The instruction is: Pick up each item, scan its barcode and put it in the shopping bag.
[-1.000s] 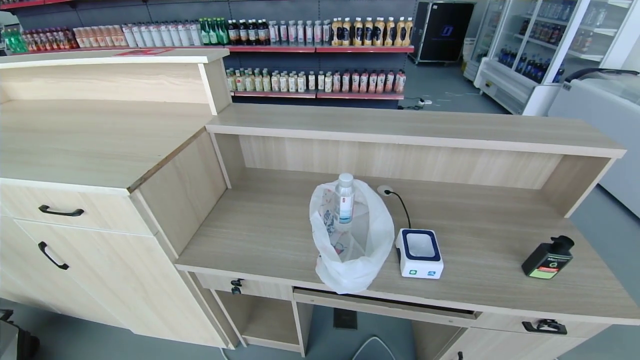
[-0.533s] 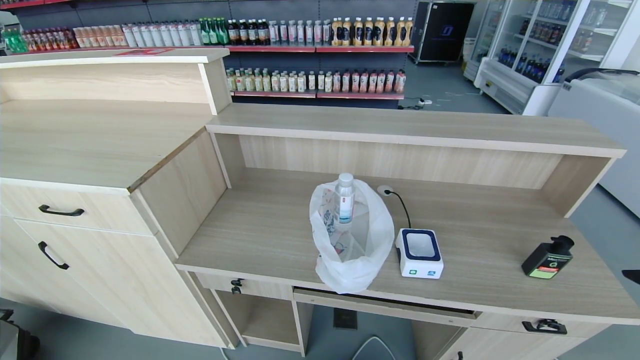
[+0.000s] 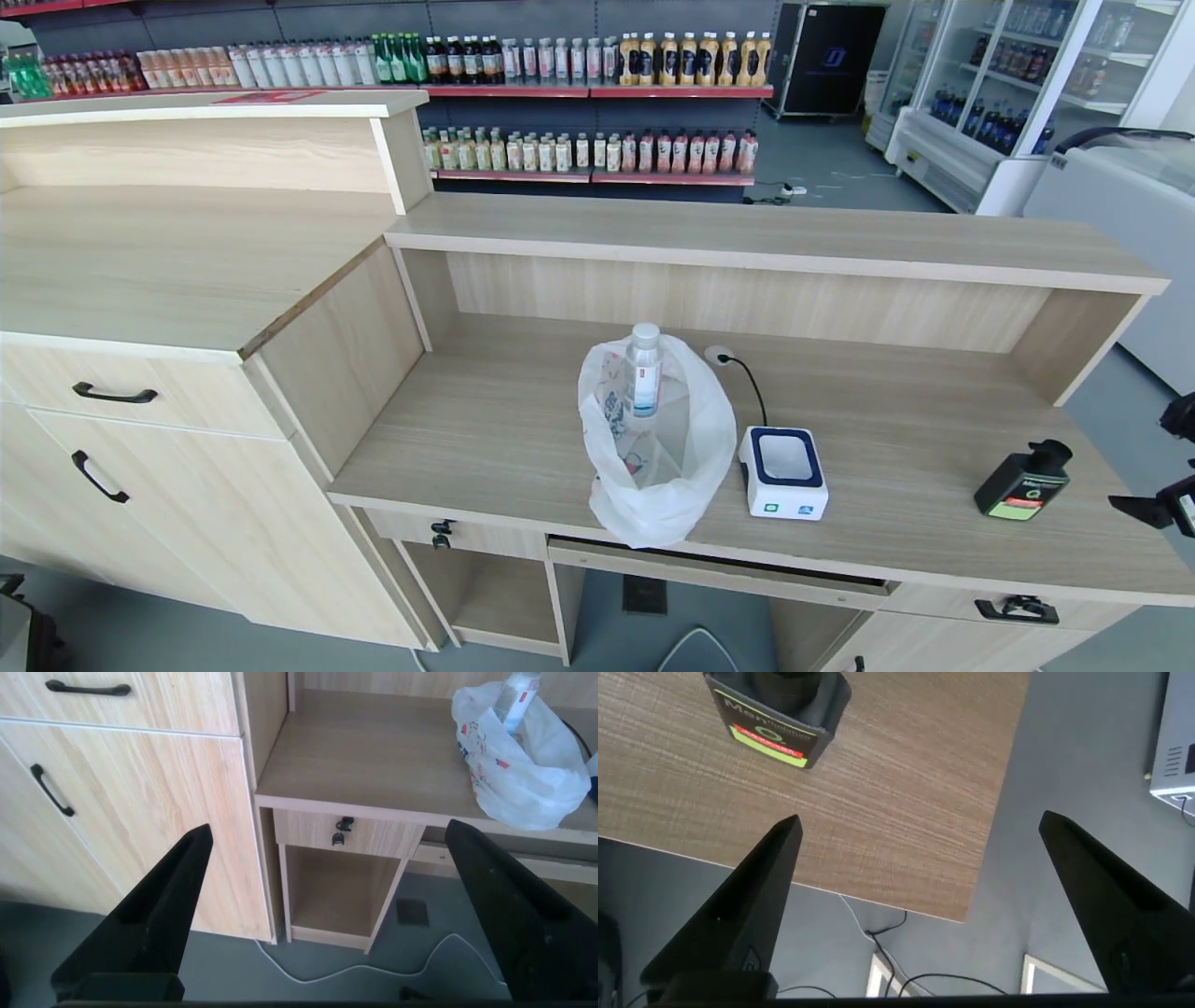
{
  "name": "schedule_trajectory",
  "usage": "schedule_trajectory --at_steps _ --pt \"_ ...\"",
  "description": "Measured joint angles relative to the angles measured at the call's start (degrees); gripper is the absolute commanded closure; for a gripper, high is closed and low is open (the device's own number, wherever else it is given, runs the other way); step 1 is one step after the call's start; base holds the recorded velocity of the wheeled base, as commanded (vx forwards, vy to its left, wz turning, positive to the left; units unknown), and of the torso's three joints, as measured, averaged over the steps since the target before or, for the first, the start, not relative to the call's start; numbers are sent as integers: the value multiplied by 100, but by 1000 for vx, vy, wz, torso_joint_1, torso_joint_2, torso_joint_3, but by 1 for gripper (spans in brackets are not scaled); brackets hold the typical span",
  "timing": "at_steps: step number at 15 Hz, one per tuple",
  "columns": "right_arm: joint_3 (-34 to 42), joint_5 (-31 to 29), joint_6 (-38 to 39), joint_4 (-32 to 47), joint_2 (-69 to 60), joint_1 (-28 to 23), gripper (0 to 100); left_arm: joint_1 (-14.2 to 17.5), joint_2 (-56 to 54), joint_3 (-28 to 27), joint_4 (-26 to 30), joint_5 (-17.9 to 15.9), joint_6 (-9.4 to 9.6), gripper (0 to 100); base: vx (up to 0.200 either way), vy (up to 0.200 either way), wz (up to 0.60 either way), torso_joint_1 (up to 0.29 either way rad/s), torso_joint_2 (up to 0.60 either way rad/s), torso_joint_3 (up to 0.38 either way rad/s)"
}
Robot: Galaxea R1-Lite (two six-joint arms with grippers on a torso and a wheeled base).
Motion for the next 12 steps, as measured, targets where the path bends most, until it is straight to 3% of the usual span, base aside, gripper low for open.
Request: schedule_trajectory --at_steps 4,12 --pt "-30 323 -453 6 232 9 0 0 0 0 -2 0 0 0 0 0 0 0 0 0" --pt "-393 574 -464 5 599 185 0 0 0 0 0 0 0 0 0 0 0 0 0 0"
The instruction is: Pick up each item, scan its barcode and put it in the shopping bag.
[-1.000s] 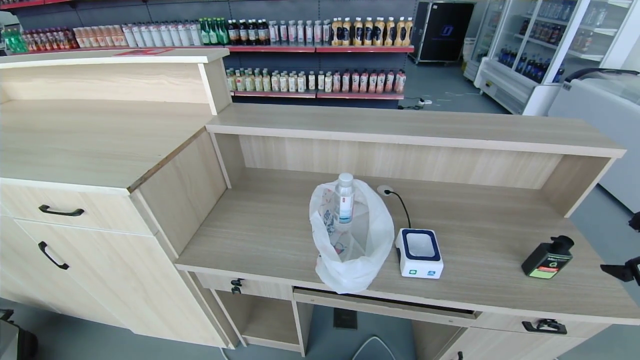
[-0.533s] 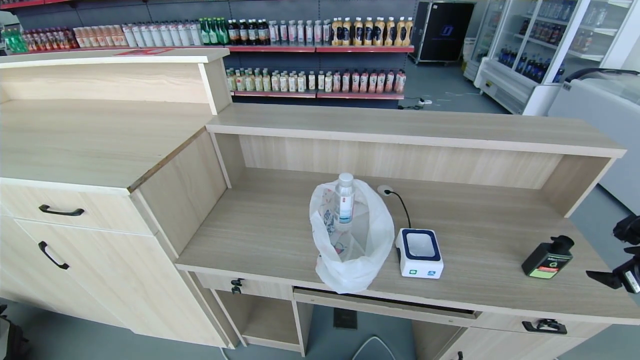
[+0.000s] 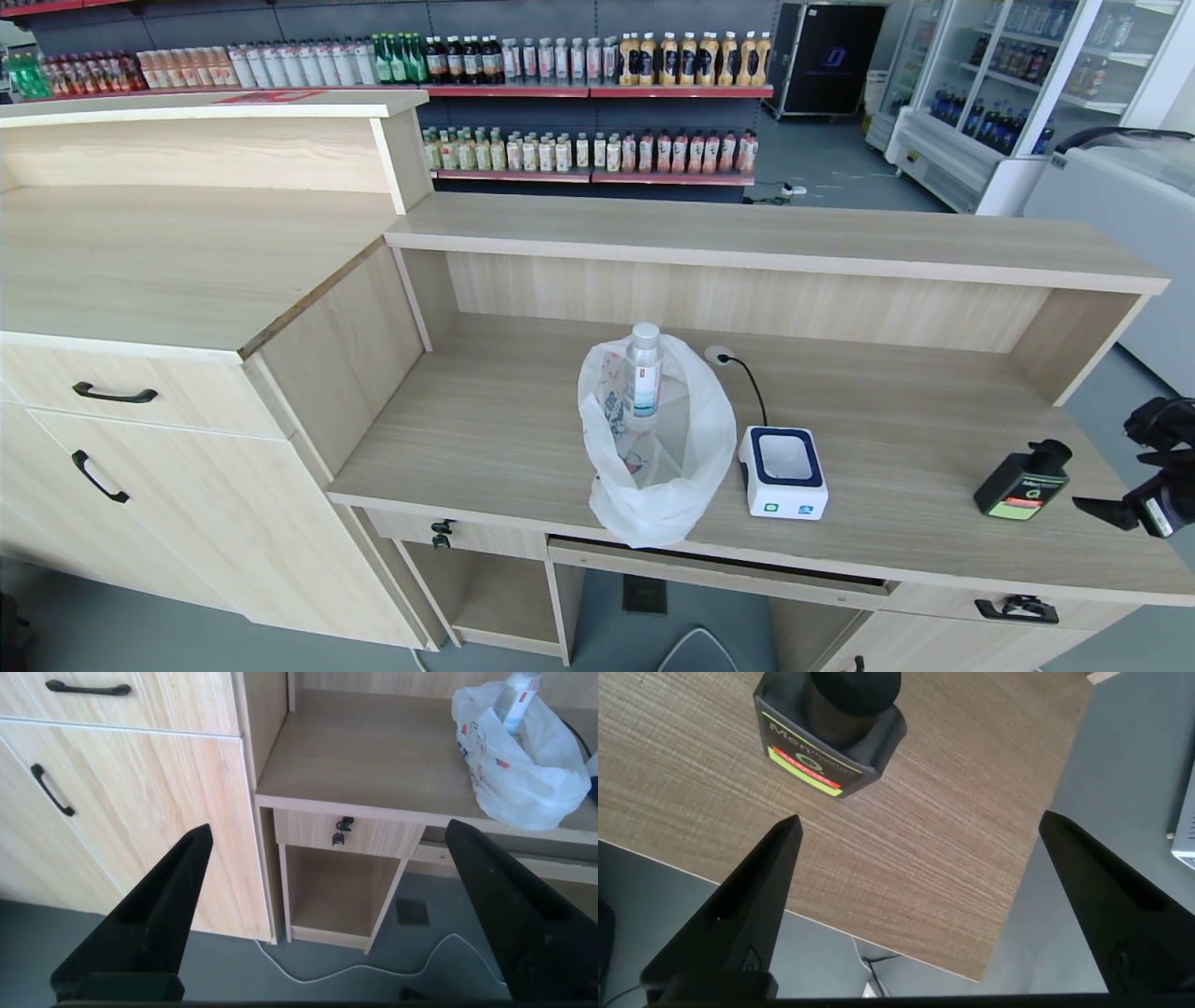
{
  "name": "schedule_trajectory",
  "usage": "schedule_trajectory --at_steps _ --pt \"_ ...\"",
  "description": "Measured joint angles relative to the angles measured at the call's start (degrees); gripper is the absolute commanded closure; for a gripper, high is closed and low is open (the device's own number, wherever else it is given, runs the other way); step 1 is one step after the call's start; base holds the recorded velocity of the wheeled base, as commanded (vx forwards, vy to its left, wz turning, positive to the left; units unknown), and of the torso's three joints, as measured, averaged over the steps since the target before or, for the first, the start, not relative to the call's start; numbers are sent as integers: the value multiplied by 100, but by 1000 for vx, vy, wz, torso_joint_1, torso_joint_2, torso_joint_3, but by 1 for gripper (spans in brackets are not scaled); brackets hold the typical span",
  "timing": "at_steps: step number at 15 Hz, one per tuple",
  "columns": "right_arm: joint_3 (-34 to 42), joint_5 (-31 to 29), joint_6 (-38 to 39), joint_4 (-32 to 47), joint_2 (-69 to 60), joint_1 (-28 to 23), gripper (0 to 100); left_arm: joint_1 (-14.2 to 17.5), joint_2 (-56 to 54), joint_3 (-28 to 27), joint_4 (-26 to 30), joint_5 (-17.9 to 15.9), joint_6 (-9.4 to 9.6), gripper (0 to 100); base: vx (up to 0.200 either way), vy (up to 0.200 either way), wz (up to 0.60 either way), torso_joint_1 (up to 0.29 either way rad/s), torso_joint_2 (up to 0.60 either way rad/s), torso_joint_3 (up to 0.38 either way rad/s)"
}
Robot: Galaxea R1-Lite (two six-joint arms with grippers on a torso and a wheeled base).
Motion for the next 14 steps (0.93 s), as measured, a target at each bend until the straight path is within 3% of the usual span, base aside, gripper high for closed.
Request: schedule_trajectory --at_steps 14 --pt "-322 -5 40 -163 480 466 0 0 0 0 0 0 0 0 0 0 0 0 0 0"
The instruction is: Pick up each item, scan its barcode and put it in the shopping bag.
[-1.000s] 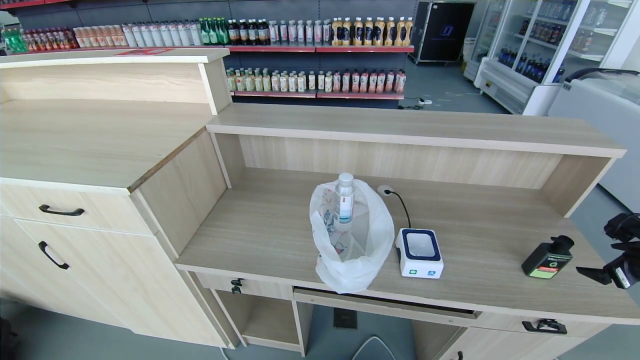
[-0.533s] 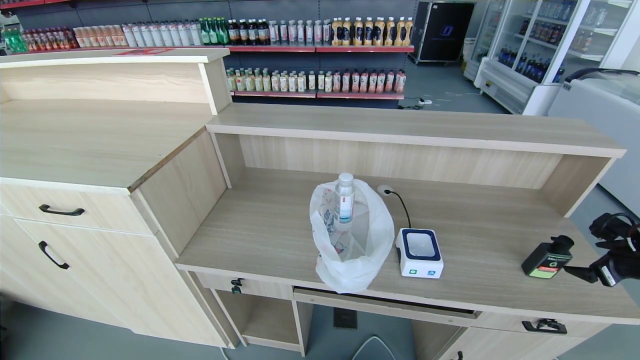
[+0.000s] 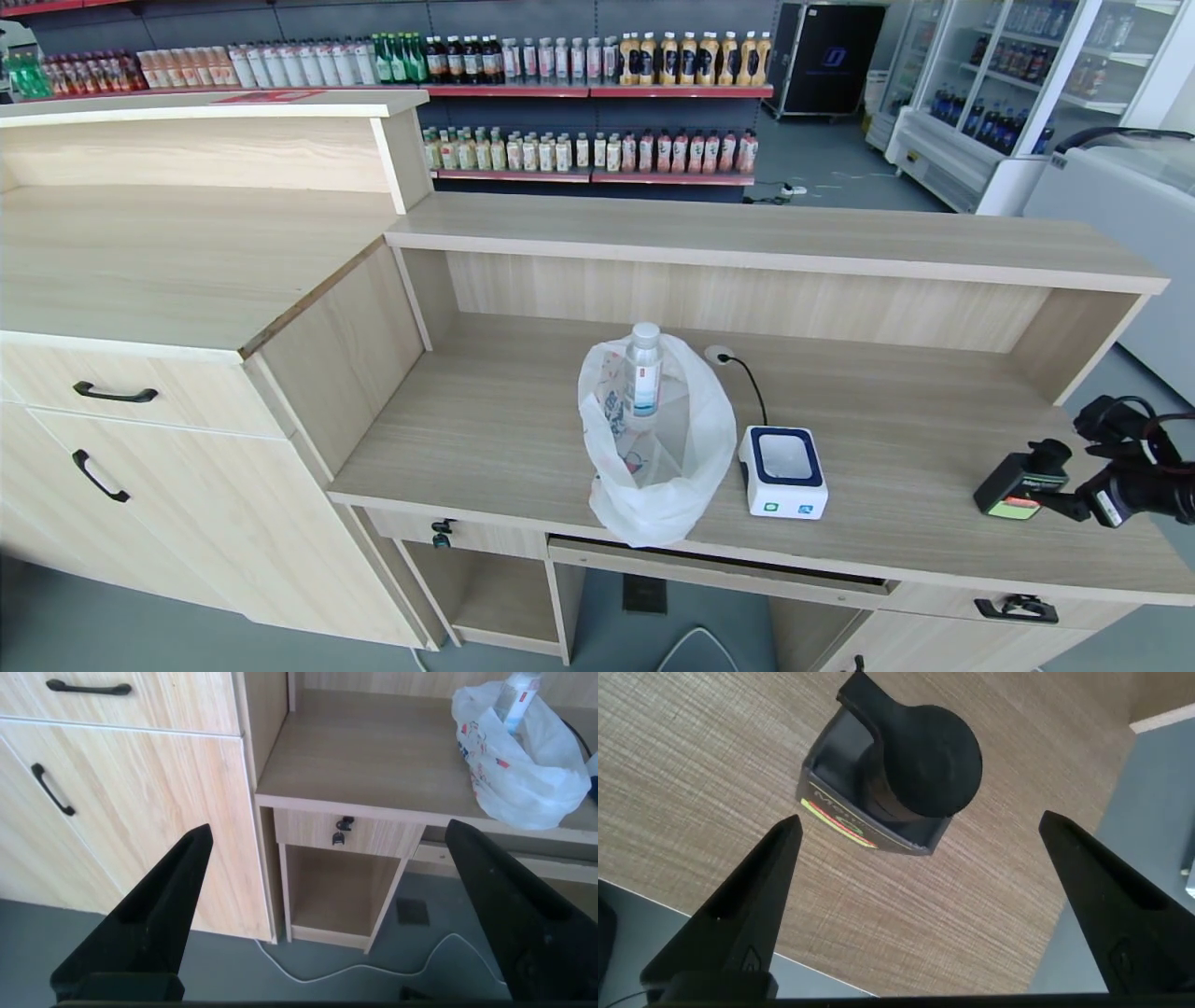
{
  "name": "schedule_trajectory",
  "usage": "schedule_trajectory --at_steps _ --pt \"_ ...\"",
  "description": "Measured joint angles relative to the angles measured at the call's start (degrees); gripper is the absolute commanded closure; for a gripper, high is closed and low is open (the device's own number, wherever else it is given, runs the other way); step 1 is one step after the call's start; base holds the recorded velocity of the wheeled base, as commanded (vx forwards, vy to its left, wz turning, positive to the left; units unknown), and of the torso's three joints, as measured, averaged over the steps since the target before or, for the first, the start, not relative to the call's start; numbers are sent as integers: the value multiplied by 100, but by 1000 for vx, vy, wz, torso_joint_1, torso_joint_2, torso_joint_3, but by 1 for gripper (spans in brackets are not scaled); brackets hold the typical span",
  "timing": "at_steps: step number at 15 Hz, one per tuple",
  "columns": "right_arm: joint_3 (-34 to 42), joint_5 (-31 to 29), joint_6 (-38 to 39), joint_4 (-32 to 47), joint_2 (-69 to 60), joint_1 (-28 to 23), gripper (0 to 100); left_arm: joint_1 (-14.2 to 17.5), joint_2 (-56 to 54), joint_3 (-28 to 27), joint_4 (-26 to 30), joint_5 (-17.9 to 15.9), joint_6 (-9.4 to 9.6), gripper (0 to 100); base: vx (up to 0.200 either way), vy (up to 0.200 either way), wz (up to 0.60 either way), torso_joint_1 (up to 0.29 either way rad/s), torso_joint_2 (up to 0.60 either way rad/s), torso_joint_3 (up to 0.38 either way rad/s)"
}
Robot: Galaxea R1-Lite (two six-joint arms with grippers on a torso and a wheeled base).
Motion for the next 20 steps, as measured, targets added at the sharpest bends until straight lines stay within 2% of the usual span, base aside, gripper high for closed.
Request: schedule_trajectory --at_steps 8,18,19,20 --pt "-141 10 33 -6 265 334 0 0 0 0 -2 0 -2 0 0 0 0 0 0 0" --pt "-221 0 67 0 377 444 0 0 0 0 0 0 0 0 0 0 0 0 0 0" --pt "-216 0 67 -2 378 457 100 0 0 0 -2 0 0 0 0 0 0 0 0 0" --pt "-216 2 66 -9 378 458 100 0 0 0 0 0 0 0 0 0 0 0 0 0"
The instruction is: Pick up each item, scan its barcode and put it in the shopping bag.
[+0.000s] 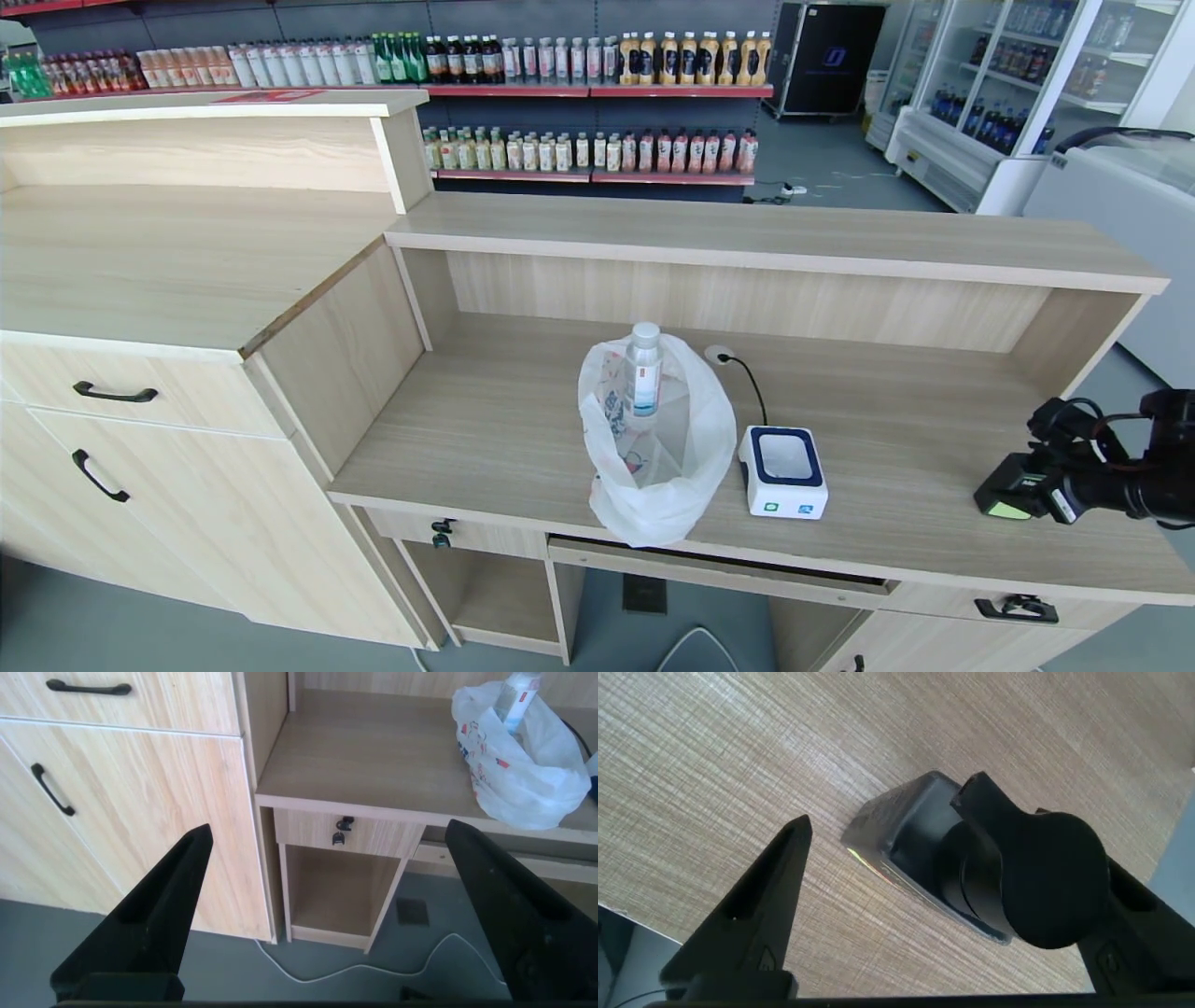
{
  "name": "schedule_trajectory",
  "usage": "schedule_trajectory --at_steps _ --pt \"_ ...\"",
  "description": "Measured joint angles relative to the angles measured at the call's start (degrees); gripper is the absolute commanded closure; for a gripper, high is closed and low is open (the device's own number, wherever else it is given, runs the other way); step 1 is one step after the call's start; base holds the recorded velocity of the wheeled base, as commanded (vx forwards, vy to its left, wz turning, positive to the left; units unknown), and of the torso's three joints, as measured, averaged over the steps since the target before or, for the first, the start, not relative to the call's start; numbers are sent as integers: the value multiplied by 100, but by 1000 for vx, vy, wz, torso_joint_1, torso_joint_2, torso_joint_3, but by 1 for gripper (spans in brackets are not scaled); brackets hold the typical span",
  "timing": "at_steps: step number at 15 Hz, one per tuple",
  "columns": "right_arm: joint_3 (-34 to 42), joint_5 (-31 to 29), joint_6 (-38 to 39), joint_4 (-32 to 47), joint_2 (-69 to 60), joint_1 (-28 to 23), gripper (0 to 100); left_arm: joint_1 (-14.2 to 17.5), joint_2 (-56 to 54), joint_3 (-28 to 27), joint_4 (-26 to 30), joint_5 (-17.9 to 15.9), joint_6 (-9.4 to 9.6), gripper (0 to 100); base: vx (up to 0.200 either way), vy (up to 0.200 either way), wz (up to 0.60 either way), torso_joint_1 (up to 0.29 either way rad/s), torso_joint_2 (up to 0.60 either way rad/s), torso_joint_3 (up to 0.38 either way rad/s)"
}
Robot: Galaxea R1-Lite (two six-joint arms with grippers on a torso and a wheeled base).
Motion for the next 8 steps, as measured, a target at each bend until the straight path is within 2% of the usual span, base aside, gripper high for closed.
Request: schedule_trajectory --at_steps 8 --pt "246 9 -21 -88 -9 -9 100 0 0 0 -2 0 -2 0 0 0 0 0 0 0"
